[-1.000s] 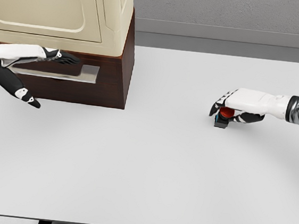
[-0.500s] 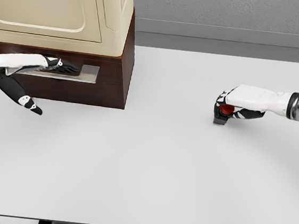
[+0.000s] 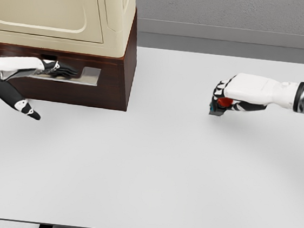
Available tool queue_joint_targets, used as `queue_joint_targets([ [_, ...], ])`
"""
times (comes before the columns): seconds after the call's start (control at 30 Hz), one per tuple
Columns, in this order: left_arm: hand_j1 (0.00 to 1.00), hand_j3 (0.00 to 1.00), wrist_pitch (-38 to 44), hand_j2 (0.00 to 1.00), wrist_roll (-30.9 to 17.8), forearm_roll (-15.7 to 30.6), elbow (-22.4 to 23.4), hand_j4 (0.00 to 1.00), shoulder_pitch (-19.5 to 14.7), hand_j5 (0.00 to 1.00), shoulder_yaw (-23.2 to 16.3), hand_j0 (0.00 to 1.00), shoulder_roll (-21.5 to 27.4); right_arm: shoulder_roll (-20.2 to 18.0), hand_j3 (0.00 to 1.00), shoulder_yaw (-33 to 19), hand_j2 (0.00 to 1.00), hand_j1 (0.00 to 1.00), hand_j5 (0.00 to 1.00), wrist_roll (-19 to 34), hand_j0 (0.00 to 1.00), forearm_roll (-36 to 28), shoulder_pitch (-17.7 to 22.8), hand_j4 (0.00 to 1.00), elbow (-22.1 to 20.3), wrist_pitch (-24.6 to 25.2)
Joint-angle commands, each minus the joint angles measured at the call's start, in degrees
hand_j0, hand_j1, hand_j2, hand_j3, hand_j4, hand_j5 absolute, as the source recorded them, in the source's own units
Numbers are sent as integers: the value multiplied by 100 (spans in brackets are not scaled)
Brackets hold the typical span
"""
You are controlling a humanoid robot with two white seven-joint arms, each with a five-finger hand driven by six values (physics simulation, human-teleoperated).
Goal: Open the cabinet drawer with left arm, and place a switch into the drawer with right arm
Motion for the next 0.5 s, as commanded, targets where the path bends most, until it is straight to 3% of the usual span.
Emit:
queue_joint_targets([
  [0.0, 100, 100, 12, 100, 13, 250, -135, 100, 0, 100, 20, 100, 199, -89, 43, 1, 43, 43, 43, -2, 43, -156, 0, 43, -255, 18],
  [0.13, 100, 100, 12, 100, 13, 400, -258, 100, 0, 100, 12, 100, 471, -212, 43, 71, 43, 43, 43, -2, 43, -507, -123, 43, -581, 18],
  [0.2, 100, 100, 12, 100, 13, 409, -267, 100, 9, 100, 12, 100, 507, -212, 43, 317, 43, 43, 43, -2, 43, -648, -378, 43, -616, 18],
  [0.47, 100, 100, 12, 100, 13, 602, -329, 100, 272, 100, 29, 100, 630, -185, 42, 326, 42, 42, 42, -2, 42, -850, -510, 42, -809, 18],
])
